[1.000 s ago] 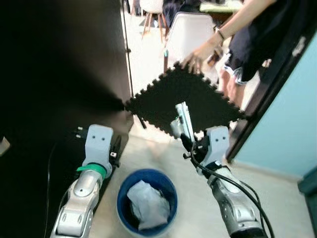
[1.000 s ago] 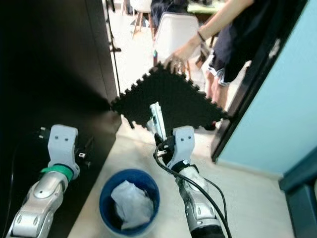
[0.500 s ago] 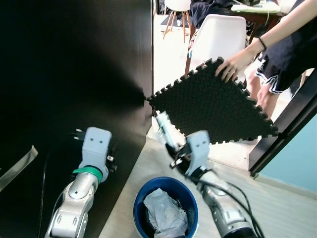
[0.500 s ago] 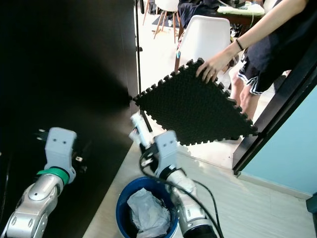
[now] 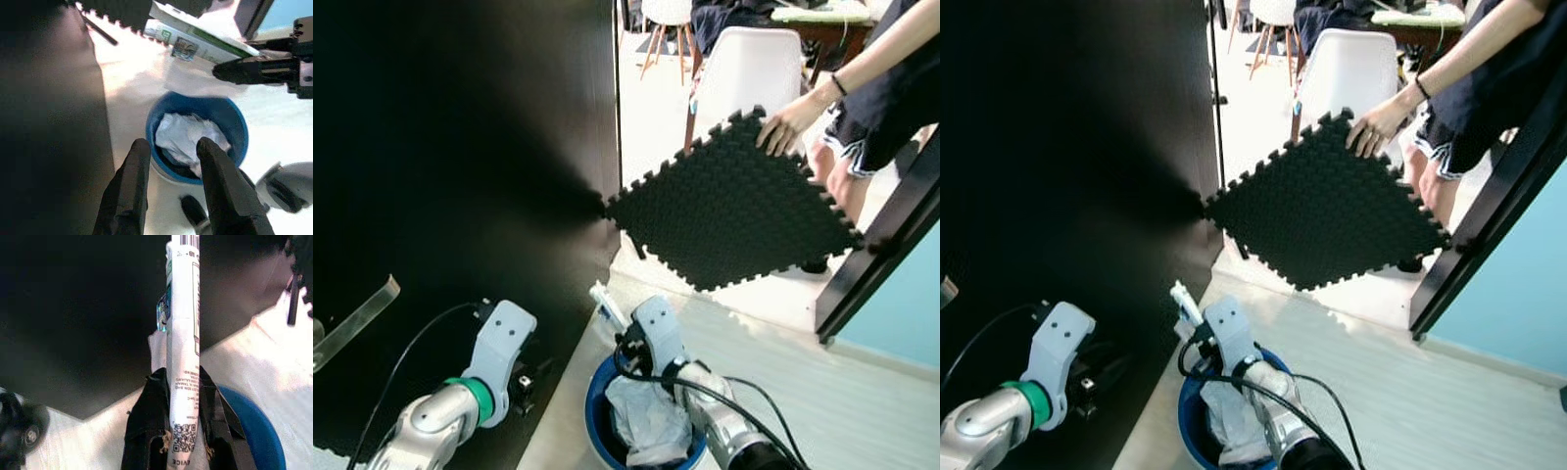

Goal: Clean up the room

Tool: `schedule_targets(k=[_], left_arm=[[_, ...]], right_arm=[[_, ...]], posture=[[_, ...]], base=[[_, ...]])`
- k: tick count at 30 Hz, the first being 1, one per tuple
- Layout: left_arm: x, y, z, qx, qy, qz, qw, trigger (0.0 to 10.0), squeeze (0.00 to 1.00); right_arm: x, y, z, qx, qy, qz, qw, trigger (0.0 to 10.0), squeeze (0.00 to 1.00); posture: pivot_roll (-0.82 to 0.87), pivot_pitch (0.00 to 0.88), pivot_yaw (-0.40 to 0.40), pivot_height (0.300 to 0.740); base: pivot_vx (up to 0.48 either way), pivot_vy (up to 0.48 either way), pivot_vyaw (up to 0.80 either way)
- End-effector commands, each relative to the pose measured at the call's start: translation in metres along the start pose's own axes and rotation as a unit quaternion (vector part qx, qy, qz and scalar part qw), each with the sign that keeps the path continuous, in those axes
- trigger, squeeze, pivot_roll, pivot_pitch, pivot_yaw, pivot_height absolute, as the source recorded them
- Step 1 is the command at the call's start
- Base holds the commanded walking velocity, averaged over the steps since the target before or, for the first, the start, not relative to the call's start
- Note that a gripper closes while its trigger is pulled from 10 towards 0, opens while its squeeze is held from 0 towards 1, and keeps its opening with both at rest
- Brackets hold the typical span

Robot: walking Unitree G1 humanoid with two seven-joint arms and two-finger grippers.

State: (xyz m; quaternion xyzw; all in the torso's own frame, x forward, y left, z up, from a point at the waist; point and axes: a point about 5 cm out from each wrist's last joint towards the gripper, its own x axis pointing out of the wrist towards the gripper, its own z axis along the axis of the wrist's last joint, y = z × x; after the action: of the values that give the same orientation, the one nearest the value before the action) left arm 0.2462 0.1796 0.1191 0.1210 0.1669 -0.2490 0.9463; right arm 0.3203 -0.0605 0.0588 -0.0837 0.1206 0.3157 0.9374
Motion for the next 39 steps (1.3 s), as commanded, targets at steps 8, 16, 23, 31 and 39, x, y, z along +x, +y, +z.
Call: schedule_targets(k=[8, 16, 23, 31, 39], left_arm=[[-0.023, -0.028, 0.002, -0.027, 0.013, -0.077, 0.997, 10.0, 0.0], [-0.031, -0.037, 0.002, -0.033, 0.02, -0.087, 0.996, 10.0, 0.0], [-0.03, -0.036, 0.005, -0.039, 0.021, -0.08, 0.996, 10.0, 0.0], [-0.013, -0.033, 0.011, -0.039, 0.0, -0.063, 0.997, 10.0, 0.0], [0.02, -0.006, 0.015, -0.006, -0.037, 0.126, 0.991, 10.0, 0.0]], right_arm=[[-0.009, 0.009, -0.048, -0.011, 0.101, -0.017, 0.995, 10.0, 0.0], [-0.013, 0.006, -0.056, 0.004, 0.104, -0.054, 0.993, 10.0, 1.0], [-0.013, -0.002, -0.052, 0.011, 0.086, -0.077, 0.993, 10.0, 1.0], [-0.014, -0.02, -0.035, 0.007, 0.026, -0.102, 0.994, 10.0, 0.0], [-0.04, -0.038, -0.008, 0.043, -0.12, -0.143, 0.982, 10.0, 0.0]], posture=[[0.08, 0.29, 0.165, 0.738], [0.09, 0.31, 0.174, 0.738], [0.09, 0.301, 0.168, 0.738], [0.04, 0.239, 0.141, 0.738], [-0.08, 0.142, 0.098, 0.738]], base=[[0.0, 0.0, 0.0], [0.0, 0.0, 0.0], [0.0, 0.0, 0.0], [0.0, 0.0, 0.0], [0.0, 0.0, 0.0]])
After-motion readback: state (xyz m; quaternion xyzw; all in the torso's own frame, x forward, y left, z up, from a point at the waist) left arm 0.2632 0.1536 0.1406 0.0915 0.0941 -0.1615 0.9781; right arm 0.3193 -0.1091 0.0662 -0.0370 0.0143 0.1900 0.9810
